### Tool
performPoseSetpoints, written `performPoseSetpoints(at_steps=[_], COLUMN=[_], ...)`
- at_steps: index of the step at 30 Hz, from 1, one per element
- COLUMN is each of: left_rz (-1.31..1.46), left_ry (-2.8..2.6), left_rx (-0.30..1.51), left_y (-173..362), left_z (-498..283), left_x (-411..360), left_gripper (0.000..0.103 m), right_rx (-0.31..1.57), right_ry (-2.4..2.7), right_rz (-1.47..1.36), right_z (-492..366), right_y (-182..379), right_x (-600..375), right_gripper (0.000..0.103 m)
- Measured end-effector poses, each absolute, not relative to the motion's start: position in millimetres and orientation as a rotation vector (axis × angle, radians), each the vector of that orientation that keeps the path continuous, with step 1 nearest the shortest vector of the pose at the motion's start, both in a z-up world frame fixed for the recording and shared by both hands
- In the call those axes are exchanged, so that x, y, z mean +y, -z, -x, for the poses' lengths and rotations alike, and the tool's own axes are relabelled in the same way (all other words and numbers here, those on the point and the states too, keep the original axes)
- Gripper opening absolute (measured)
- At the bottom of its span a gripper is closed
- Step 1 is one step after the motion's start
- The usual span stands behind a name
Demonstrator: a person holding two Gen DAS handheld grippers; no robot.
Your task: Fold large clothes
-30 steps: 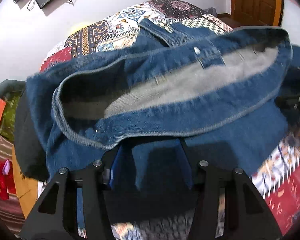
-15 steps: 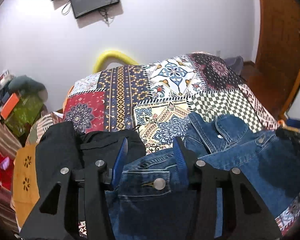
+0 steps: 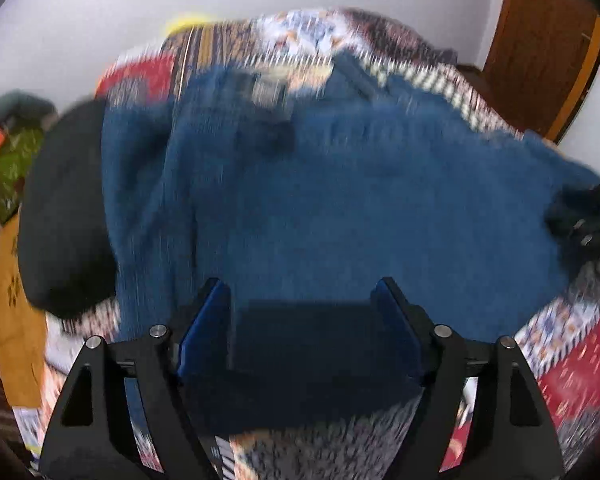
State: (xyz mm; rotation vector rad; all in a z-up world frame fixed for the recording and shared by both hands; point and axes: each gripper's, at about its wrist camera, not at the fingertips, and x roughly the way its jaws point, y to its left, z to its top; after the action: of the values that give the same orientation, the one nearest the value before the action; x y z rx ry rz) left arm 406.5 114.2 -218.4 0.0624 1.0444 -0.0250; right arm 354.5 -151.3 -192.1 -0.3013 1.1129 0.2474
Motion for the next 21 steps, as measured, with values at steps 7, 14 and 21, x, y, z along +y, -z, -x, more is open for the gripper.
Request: performPoseSetpoints(at_steps=[7, 14, 21], left_rz=[0.101, 0.255, 0.534], left_ry=[-0.037, -0.204, -0.184], left_rx=[0.983, 0.917, 0.943], left_y=[212.2, 196.8, 223.2], left_z=[-359.6, -327.7, -313.9], left_x=[154.3, 198.7, 237.8], left_gripper=[0.077, 0.079, 0.08], right_rx=[1.042, 1.013, 0.996], right_ry=[-0.196, -0.192, -0.193], right_rz=[0.257, 0.124, 0.109], right_z=[-315.9, -284.1, -272.0], right_y=[160.2, 147.4, 144.0], right_x=[-184.4, -197.6, -199.0], right_gripper=[0.056, 0.056, 0.056])
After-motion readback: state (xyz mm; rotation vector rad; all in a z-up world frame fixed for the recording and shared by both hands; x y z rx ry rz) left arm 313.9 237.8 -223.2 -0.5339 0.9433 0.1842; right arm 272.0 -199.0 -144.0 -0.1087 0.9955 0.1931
